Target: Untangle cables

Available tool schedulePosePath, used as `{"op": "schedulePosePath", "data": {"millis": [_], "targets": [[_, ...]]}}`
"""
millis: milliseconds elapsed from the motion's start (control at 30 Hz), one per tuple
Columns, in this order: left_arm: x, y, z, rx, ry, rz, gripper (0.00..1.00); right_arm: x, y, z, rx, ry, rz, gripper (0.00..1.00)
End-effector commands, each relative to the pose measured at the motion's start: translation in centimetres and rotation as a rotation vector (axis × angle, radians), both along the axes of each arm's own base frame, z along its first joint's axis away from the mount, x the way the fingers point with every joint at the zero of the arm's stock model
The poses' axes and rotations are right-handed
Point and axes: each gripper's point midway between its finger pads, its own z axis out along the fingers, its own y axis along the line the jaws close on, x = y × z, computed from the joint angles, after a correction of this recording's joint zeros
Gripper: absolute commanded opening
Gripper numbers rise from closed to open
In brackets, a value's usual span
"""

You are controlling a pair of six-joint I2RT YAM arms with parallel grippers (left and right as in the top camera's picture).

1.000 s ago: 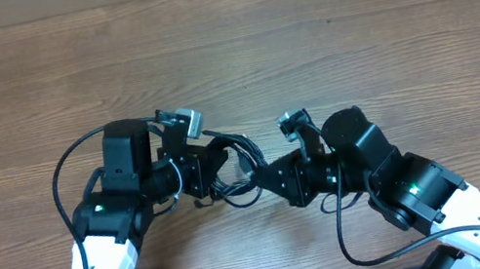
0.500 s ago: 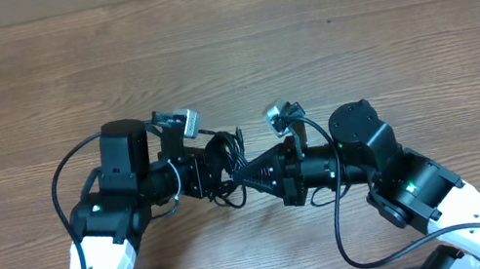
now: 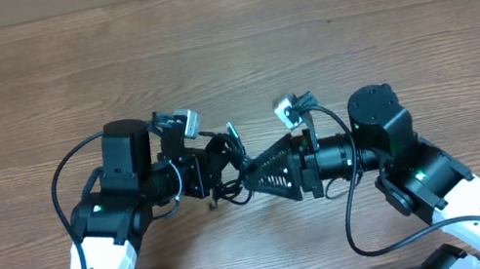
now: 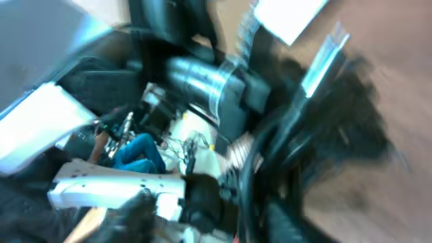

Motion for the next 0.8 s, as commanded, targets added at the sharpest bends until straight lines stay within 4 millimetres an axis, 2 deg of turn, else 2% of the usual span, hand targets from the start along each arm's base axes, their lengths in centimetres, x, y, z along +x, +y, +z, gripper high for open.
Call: {"op": "schedulePosePath", "data": {"millis": [0, 133, 267, 300, 400, 667, 767], "targets": [[0.7, 0.4, -0.3, 0.024, -0.009, 0.037, 0.04, 2.0, -1.0, -1.1, -0.086, 0.024, -0.151, 0.64], [1.6, 1.8, -1.1, 0.077, 0.013, 0.142, 0.04, 4.2, -3.3, -5.0, -0.262, 0.088, -0.352, 0.66], [2.1, 3.5, -2.2, 0.137, 0.070, 0.274, 0.04, 5.0, -4.8, -6.7, -0.339, 0.151, -0.468, 0.86], [2.0, 3.9, -2.5, 0.144, 0.089, 0.302, 0.04, 5.1, -5.0, -7.0, -0.353, 0.152, -0.483, 0.99], [1.9, 4.6, -3.0, 0.154, 0.143, 0.373, 0.04, 5.3, -5.5, -7.5, -0.379, 0.158, -0.506, 1.00], [1.5, 4.9, -3.5, 0.135, 0.212, 0.441, 0.04, 4.5, -6.0, -8.6, -0.427, 0.201, -0.502, 1.00], [1.1, 6.0, -4.3, 0.173, 0.257, 0.512, 0.04, 4.3, -6.1, -8.8, -0.436, 0.209, -0.501, 1.00]]}}
